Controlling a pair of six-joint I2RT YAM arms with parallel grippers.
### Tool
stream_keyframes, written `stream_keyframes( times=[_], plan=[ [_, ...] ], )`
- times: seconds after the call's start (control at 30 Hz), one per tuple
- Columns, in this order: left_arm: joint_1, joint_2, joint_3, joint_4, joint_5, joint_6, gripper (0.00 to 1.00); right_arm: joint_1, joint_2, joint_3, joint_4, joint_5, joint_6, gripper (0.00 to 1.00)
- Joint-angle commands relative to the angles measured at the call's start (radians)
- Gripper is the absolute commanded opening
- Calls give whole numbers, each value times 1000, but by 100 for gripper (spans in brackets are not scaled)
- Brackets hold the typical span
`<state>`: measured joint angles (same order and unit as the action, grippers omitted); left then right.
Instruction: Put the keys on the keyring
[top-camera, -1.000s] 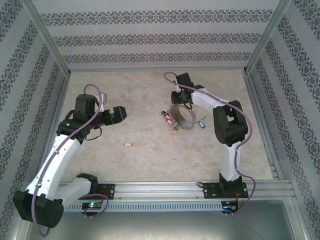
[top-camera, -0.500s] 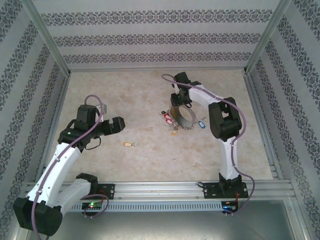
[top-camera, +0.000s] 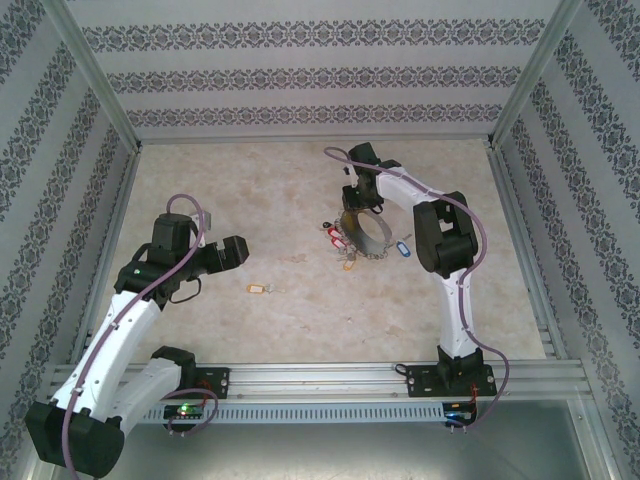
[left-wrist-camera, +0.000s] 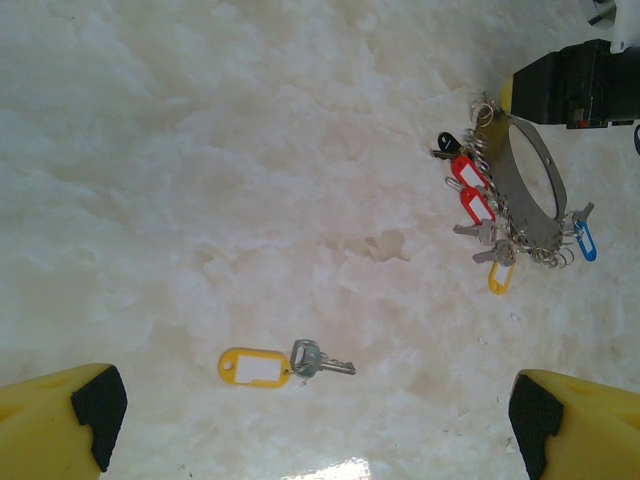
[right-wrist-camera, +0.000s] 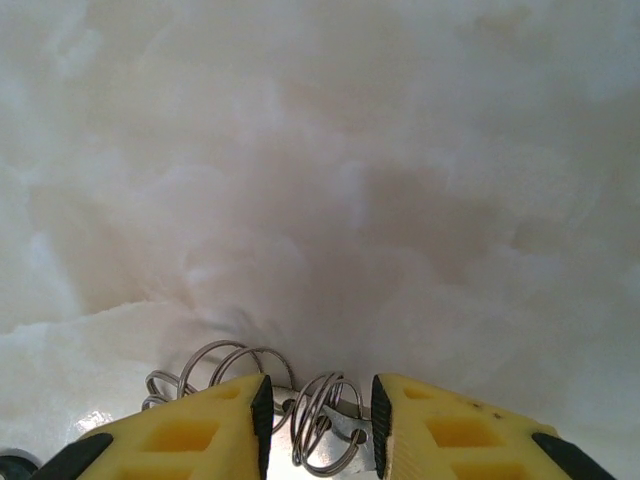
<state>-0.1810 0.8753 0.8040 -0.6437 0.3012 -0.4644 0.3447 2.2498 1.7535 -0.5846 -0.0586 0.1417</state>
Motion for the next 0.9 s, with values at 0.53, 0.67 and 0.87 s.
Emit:
stream_keyframes(
  times=[0.53, 0.67, 0.87],
  plan=[
    [12, -92, 72, 44, 103, 4, 99, 169, -175, -198, 33, -178, -313, 1],
    [13, -205, -11, 121, 39, -50, 99, 252, -286, -331, 86, -165, -390, 11],
    [12, -382, -212, 289, -34, -158, 99, 327, -361, -418, 122, -142, -462, 35]
  ],
)
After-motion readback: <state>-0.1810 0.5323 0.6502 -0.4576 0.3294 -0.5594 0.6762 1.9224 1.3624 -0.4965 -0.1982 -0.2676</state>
